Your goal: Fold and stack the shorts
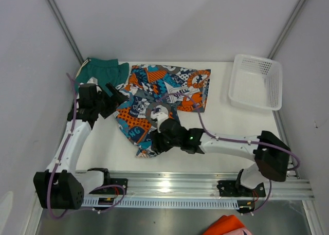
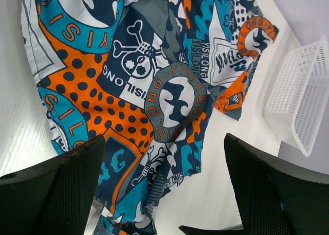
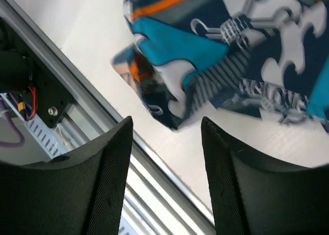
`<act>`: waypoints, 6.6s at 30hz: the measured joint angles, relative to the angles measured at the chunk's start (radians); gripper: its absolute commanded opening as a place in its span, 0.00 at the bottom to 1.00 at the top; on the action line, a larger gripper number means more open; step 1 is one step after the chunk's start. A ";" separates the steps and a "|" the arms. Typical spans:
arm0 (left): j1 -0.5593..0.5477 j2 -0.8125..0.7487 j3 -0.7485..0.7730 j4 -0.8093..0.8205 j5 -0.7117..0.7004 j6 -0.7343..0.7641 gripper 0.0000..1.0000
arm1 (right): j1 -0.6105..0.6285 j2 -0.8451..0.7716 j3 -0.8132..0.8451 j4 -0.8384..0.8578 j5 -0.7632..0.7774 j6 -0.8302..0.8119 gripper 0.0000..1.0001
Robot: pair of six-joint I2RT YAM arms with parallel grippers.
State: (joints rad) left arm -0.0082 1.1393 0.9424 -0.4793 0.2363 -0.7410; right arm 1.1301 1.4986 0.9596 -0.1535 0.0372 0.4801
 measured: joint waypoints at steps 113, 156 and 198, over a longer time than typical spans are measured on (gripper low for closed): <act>0.203 0.620 -0.189 0.690 0.135 -0.055 0.00 | 0.299 0.192 0.137 -0.413 0.568 0.360 0.48; 0.217 0.640 -0.208 0.762 0.180 -0.071 0.00 | -0.533 -0.113 -0.545 0.613 -0.213 0.529 0.69; 0.217 0.640 -0.211 0.768 0.181 -0.071 0.00 | -0.539 0.067 -0.649 0.922 -0.101 0.677 0.44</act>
State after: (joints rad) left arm 0.2092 1.7798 0.7319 0.2886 0.4175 -0.8120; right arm 0.5915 1.5654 0.3103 0.7681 -0.0635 1.1568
